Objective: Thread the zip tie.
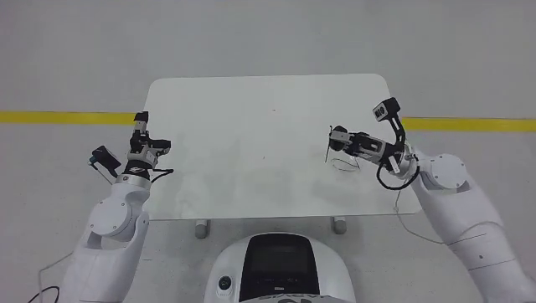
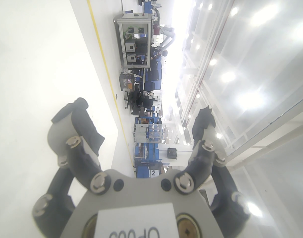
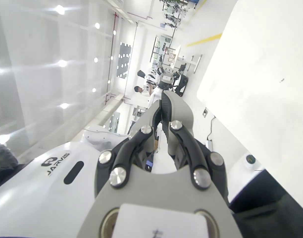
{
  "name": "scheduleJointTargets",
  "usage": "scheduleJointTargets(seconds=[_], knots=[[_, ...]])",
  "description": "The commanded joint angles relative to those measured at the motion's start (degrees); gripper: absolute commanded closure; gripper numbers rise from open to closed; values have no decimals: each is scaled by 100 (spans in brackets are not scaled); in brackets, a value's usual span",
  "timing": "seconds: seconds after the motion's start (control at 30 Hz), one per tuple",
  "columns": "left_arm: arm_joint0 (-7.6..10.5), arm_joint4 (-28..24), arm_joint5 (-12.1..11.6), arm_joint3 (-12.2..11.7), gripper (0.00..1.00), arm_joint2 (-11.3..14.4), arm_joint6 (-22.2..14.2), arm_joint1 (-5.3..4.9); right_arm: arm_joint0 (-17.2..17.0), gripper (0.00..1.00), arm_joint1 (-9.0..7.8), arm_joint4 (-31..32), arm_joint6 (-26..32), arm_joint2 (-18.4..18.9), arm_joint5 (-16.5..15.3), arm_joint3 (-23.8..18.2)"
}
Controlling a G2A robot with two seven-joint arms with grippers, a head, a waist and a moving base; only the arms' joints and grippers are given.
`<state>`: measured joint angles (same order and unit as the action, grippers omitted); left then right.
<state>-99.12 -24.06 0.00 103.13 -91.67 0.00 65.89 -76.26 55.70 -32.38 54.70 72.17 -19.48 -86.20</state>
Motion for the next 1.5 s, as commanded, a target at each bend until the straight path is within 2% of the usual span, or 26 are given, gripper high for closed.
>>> scheduleJointTargets(seconds=[0.0, 0.67, 0.83, 0.97, 1.1, 1.47], knots=[[0, 0, 0, 0, 0, 0, 0, 0, -22, 100, 23, -23, -28, 10, 0, -15], [4, 21, 3, 0, 0, 8, -7, 0, -36, 100, 26, -13, -90, 6, 19, -22], [1, 531, 164, 261, 0, 293, -567, -16, -135, 100, 46, -6, -316, 34, 26, 41], [-74, 1174, 266, 618, 0, 742, -1088, -29, -178, 100, 66, -44, -445, 55, 7, 242], [-72, 1609, 330, 740, 0, 1205, -1548, -32, -164, 100, 106, -155, -533, -9, 41, 472], [-57, 1583, 330, 717, 0, 1235, -1566, -28, -104, 100, 123, -229, -465, -30, 87, 582]])
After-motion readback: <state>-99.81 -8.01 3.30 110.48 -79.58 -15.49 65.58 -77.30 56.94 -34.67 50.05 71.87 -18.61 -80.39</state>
